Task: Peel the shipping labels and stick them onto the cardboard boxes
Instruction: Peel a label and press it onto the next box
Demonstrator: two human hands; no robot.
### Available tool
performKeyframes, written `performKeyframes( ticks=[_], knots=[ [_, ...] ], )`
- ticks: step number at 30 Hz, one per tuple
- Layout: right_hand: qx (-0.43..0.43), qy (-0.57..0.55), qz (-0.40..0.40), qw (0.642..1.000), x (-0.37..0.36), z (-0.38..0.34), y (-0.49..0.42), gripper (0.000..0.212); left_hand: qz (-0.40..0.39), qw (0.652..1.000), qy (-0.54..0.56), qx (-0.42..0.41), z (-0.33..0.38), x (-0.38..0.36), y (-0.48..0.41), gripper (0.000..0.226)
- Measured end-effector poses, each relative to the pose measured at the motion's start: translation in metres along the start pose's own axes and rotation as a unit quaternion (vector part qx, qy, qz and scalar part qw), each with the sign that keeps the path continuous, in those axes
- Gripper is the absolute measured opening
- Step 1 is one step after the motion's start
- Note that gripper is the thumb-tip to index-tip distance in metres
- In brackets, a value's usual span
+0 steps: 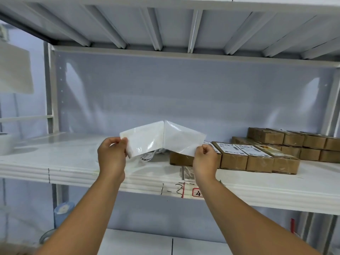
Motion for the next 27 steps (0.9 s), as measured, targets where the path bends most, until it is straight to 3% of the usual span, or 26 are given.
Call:
performKeyframes(
  ticks=[3,8,16,20,23,27],
  knots=[
    [-0.047,-0.035,0.048,0.997,0.0,0.003,-0.003,0.022,0.078,0.995,0.058,-0.014,0.004,0.017,-0.01,0.016],
    [-0.061,-0.106,-0.01,0.993,-0.027,-0.002,0.01,0.013,0.155,0.977,0.137,-0.055,0.013,0.038,-0.025,0.014],
    [-0.02,-0.05,-0.153,0.987,-0.096,-0.032,0.042,0.011,0.132,0.973,0.177,-0.066,0.018,0.05,-0.034,0.008],
    [-0.066,0.009,-0.187,0.98,-0.132,-0.03,0.052,0.008,0.103,0.983,0.133,-0.076,0.017,0.055,-0.034,0.016],
    [-0.138,-0.042,-0.221,0.965,-0.156,-0.024,0.059,0.01,0.085,0.987,0.118,-0.07,0.012,0.057,-0.033,0.018],
    [-0.166,-0.125,-0.245,0.947,-0.177,-0.021,0.061,0.021,0.052,0.991,0.106,-0.069,0.004,0.062,-0.037,0.019]
  ],
)
Point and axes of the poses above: each hand's wrist, its own y-axis away from the middle knuckle, its own x-axis out of the back of the hand, z = x × y, the point moved 4 cm from there along -y, towards the middle knuckle, and after that the axes turned 9 degrees about -x, right-handed, at the moved point
